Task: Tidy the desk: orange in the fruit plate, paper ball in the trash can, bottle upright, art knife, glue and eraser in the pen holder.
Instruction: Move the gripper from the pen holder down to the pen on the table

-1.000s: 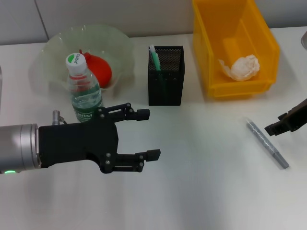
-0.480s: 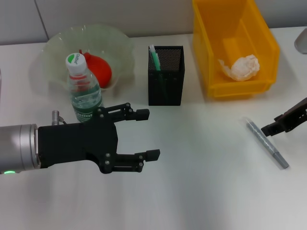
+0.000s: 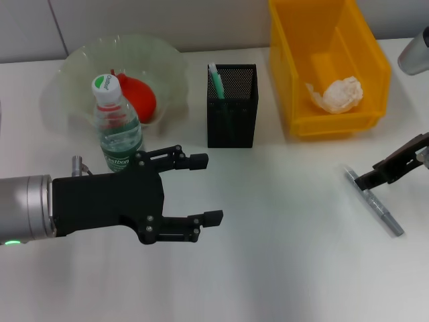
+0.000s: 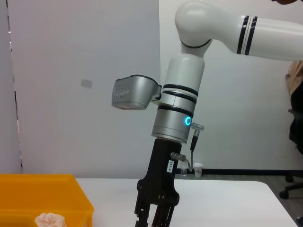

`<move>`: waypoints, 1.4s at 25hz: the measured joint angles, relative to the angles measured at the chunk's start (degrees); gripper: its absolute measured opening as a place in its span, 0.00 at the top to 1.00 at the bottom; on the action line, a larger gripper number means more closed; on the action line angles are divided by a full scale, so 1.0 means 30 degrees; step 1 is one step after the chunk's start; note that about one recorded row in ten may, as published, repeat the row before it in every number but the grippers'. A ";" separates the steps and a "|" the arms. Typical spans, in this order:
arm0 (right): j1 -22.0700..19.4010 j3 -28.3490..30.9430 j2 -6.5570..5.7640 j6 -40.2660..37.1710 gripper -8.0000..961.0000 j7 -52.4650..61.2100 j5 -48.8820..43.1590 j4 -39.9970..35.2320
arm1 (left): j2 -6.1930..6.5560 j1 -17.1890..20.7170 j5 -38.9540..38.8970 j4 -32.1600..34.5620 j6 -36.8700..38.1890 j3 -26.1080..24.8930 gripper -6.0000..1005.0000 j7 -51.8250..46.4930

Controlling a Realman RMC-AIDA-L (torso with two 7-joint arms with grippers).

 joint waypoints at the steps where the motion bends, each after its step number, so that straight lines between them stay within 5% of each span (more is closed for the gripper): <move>1: 0.0199 0.0034 -0.0091 -0.0120 0.49 0.0032 -0.0028 0.0025 | -0.0001 0.0002 -0.0001 0.0000 0.0000 0.0011 0.18 0.0000; 16: 0.2813 0.1023 -0.1686 -0.1344 0.50 0.0491 -0.0427 0.3473 | 0.0001 -0.0039 -0.0001 -0.0011 -0.0003 0.0115 0.18 0.0000; 35: 0.4131 0.0236 -0.1568 -0.1153 0.50 0.0471 -0.2299 0.4767 | 0.0000 -0.0039 -0.0058 -0.0178 0.0033 0.0085 0.18 0.0259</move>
